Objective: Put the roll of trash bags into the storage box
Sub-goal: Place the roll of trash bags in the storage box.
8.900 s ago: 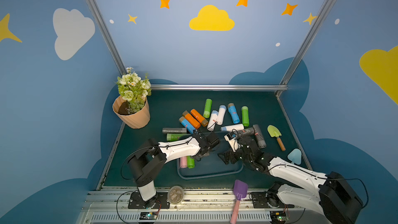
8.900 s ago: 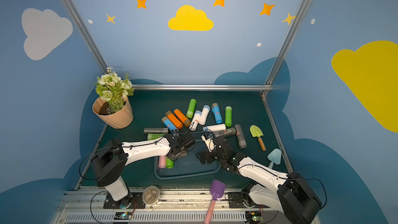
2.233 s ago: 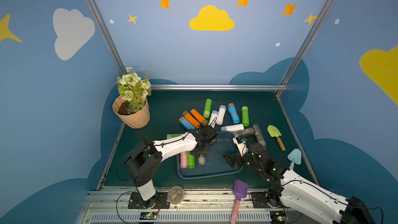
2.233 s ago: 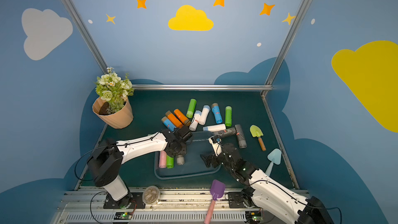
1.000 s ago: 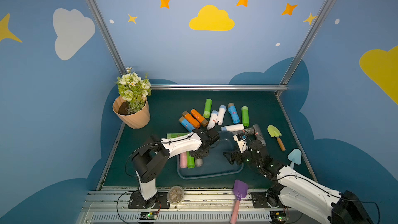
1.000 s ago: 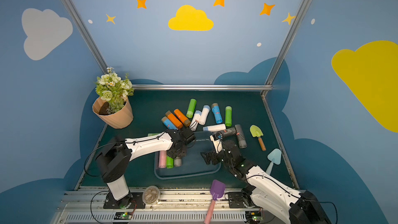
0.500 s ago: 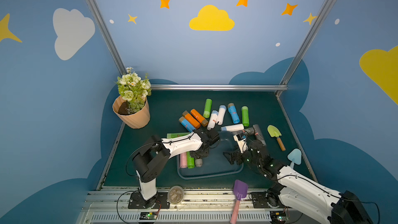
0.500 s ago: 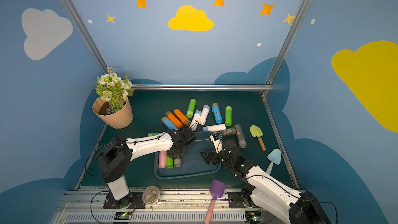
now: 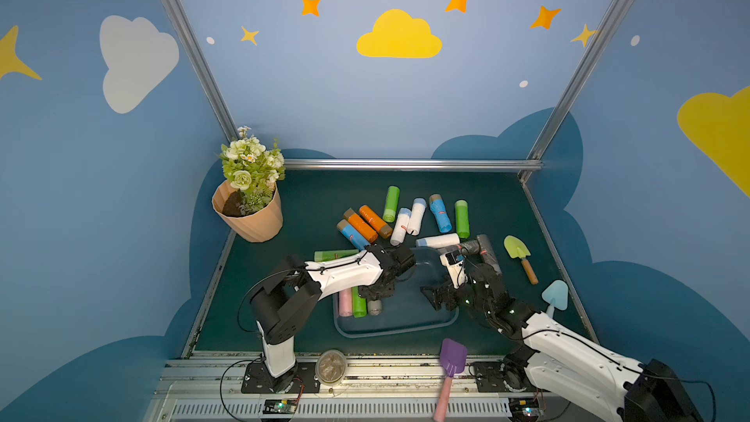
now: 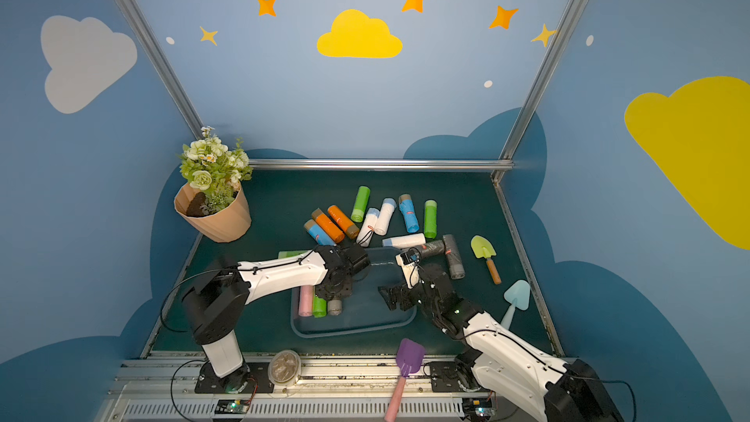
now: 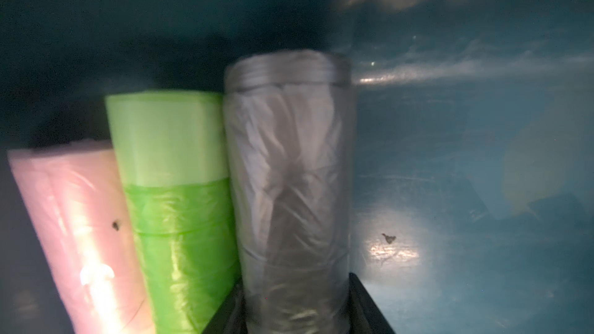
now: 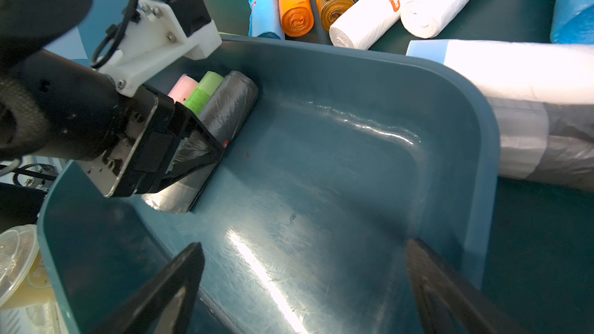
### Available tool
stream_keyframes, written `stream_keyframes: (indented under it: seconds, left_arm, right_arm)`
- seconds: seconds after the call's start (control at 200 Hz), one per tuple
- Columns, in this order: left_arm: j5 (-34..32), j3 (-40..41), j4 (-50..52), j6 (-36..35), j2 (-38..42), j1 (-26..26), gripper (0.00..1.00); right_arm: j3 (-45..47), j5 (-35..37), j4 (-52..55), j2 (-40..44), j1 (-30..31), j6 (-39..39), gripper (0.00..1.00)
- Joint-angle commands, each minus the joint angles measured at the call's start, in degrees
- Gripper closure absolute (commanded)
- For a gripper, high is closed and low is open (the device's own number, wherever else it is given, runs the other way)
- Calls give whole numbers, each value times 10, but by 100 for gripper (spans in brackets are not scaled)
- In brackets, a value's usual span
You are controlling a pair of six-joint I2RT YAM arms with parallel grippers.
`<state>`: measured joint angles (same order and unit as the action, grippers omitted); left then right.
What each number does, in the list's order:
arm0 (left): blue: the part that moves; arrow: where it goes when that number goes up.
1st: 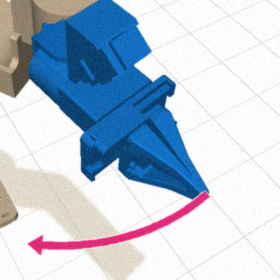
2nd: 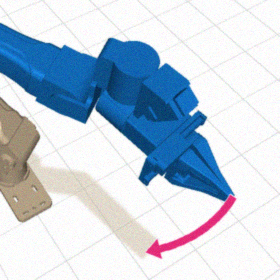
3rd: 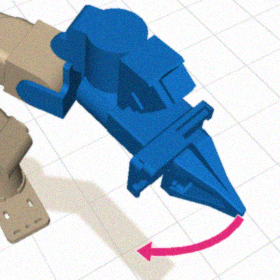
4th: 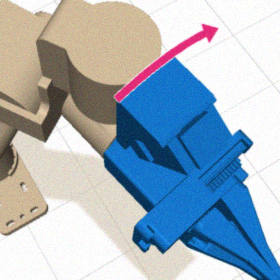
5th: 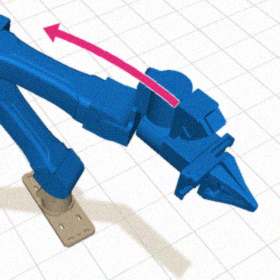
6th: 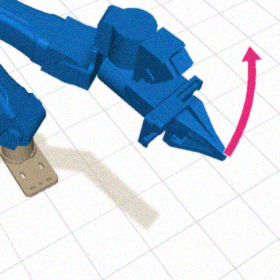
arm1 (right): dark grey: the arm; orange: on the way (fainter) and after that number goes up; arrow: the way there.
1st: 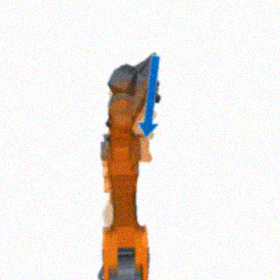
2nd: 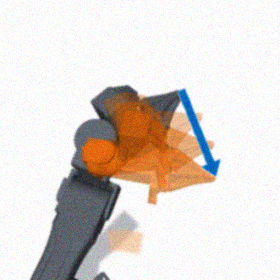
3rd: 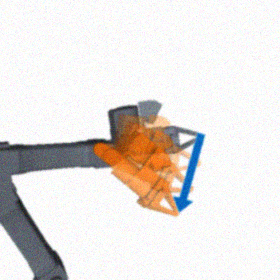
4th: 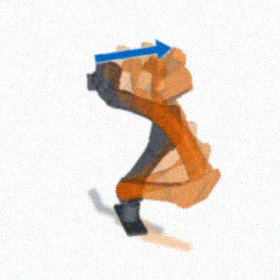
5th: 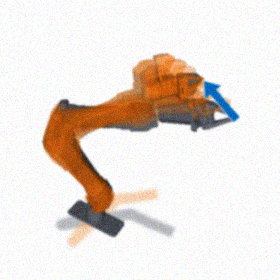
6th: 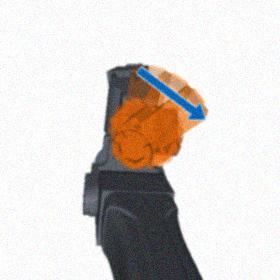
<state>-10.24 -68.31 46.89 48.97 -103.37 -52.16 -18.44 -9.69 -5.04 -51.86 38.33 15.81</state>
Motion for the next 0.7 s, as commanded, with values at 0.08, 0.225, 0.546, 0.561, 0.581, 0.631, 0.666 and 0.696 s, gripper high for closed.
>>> stream_keyframes:
  seconds: [0.08, 0.225, 0.546, 0.561, 0.581, 0.631, 0.666, 0.696]
  left_arm:
    - [-12, 18, 31, 17, 12, -5, 55]
    - [-14, 25, 35, 23, 14, -9, 52]
    - [-19, 24, 37, 24, 42, -17, 49]
    - [-20, 24, 38, 24, 44, -16, 49]
    - [-21, 24, 39, 24, 47, -17, 49]
    - [-25, 24, 41, 24, 51, -17, 49]
    - [-27, 24, 45, 24, 55, -17, 49]
    - [-28, 24, 46, 24, 60, -17, 49]
  right_arm:
    - [-2, -2, 12, -9, -4, -1, 3]
    - [-3, -2, 12, -10, -4, -2, 3]
    - [-5, -4, 11, -15, -4, -2, 3]
    - [-5, -3, 11, -15, -4, -2, 3]
    - [-5, -3, 11, -15, -4, -2, 3]
    - [-5, -4, 11, -15, -4, -2, 3]
    - [-5, -3, 11, -15, -4, -2, 3]
    - [-4, -3, 11, -15, -4, -2, 3]
